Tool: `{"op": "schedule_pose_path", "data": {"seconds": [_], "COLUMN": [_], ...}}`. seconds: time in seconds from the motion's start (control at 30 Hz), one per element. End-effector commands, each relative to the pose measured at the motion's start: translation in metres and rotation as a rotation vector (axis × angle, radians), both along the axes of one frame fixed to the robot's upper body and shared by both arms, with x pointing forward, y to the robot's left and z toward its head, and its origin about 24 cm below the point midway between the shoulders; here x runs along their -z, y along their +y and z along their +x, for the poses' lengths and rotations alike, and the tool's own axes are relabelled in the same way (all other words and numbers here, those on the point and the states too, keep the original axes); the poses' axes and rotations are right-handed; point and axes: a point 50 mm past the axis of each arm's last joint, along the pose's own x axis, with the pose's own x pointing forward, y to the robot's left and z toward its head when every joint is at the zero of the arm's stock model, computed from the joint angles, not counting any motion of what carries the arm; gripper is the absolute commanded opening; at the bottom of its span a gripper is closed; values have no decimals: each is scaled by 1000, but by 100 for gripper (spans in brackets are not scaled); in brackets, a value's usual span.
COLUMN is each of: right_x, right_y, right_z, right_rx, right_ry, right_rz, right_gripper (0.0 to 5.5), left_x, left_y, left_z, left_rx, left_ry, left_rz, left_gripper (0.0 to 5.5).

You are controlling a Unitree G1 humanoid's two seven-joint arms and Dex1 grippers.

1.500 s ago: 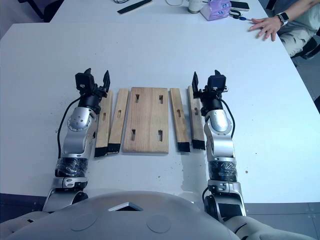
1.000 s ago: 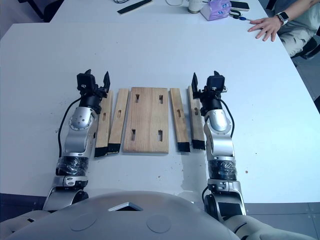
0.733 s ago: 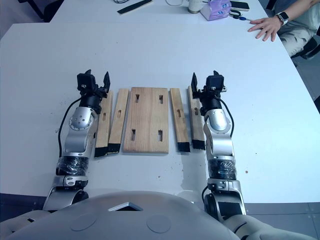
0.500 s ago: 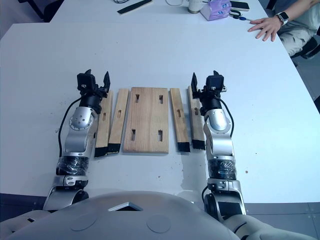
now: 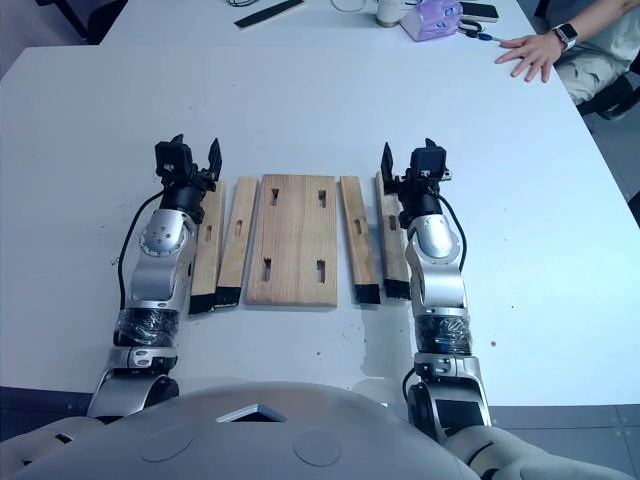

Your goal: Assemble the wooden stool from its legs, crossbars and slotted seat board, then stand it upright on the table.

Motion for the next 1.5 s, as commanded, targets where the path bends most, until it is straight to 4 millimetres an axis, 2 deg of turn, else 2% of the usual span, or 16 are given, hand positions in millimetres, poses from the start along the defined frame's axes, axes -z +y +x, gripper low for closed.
{"op": "schedule_pose_path", "data": {"seconds": [0.03, 0.33, 0.47, 0.67, 0.87, 1.1, 1.3, 1.5], "right_x": [4, 11, 4, -3, 0, 2, 4, 1], "right_y": [-5, -14, -16, -17, -17, -14, -13, -12], "right_z": [-6, -27, -37, -48, -52, -54, -56, -56], "right_rx": [38, 129, 141, 158, 176, 180, 194, 200], "right_ry": [14, 28, 23, 27, 44, 51, 57, 47], "right_rz": [2, -2, -8, -19, -16, -9, -4, -1], "right_gripper": [373, 373, 373, 373, 373, 373, 373, 373], "left_x": [-12, -14, -15, -13, 1, 9, 12, 31], "left_y": [18, 26, 39, 41, 45, 52, 68, 83], "left_z": [-23, -89, -112, -125, -135, -130, -116, -121], "left_rx": [9, 104, 100, 102, 118, 110, 72, 34], "left_ry": [62, 412, 536, 613, 732, 779, 763, 823], "left_rz": [71, 150, 179, 161, 157, 166, 158, 51], "left_gripper": [319, 319, 319, 319, 319, 319, 319, 232]}}
